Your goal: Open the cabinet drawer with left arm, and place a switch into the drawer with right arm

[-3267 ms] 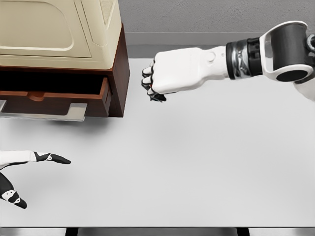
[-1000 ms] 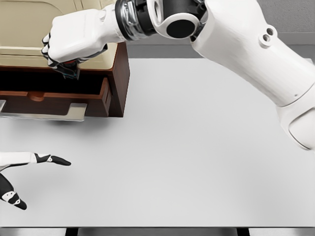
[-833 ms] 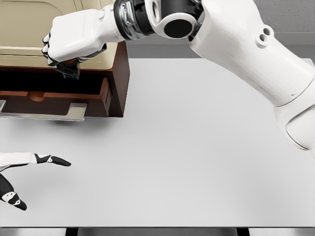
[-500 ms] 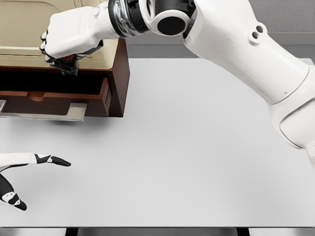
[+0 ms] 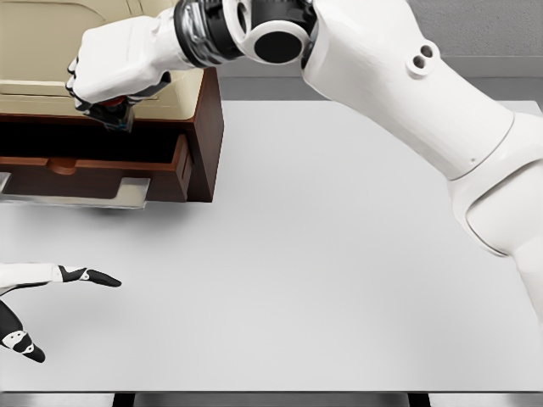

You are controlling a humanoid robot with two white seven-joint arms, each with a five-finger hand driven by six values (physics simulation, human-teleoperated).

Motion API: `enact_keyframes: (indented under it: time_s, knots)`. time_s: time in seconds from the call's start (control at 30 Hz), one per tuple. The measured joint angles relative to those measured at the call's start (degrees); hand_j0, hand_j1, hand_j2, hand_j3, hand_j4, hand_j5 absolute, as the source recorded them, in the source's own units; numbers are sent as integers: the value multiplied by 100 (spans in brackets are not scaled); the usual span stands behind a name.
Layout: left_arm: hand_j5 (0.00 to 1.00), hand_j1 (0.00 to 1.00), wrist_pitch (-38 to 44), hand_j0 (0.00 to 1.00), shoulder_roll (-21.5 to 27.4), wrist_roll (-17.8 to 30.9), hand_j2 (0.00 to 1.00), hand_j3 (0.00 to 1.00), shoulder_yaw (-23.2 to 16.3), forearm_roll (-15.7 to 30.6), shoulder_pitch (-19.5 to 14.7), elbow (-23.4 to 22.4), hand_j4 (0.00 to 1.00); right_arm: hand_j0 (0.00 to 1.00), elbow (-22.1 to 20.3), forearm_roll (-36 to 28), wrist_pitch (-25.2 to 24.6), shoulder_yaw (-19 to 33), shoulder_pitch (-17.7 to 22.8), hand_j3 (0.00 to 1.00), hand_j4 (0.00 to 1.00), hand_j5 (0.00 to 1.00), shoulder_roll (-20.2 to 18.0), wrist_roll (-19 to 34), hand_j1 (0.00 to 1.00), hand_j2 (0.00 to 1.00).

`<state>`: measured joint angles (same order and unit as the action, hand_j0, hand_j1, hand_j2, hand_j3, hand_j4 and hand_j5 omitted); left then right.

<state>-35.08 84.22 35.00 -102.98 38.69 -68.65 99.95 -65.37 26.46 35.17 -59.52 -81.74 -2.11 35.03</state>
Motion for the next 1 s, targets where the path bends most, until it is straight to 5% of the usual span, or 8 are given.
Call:
enact_keyframes:
  time_s: [0.13, 0.3, 0.4, 0.43, 1.0]
  knots:
    - [100, 100, 0, 100, 4, 0, 100, 100, 1, 0, 0, -2, 100, 31, 92, 18, 0, -21, -9, 31, 31, 31, 64, 0, 31, 31]
    - [100, 100, -1, 100, 5, 0, 100, 100, -3, -7, 33, -6, 100, 43, 135, 35, 1, -44, -18, 43, 43, 43, 111, -1, 43, 43]
    - [100, 100, 0, 100, 6, 0, 100, 100, -4, -8, 44, -10, 100, 75, 141, 240, -1, -42, -18, 75, 75, 75, 128, -1, 75, 75]
    - [100, 100, 0, 100, 6, 0, 100, 100, -4, -8, 44, -10, 100, 98, 142, 298, -1, -42, -18, 98, 98, 98, 130, -1, 98, 98]
    - [100, 100, 0, 100, 6, 0, 100, 100, -4, -18, 44, -12, 100, 100, -79, 567, -2, -154, -62, 100, 100, 100, 196, 0, 100, 100]
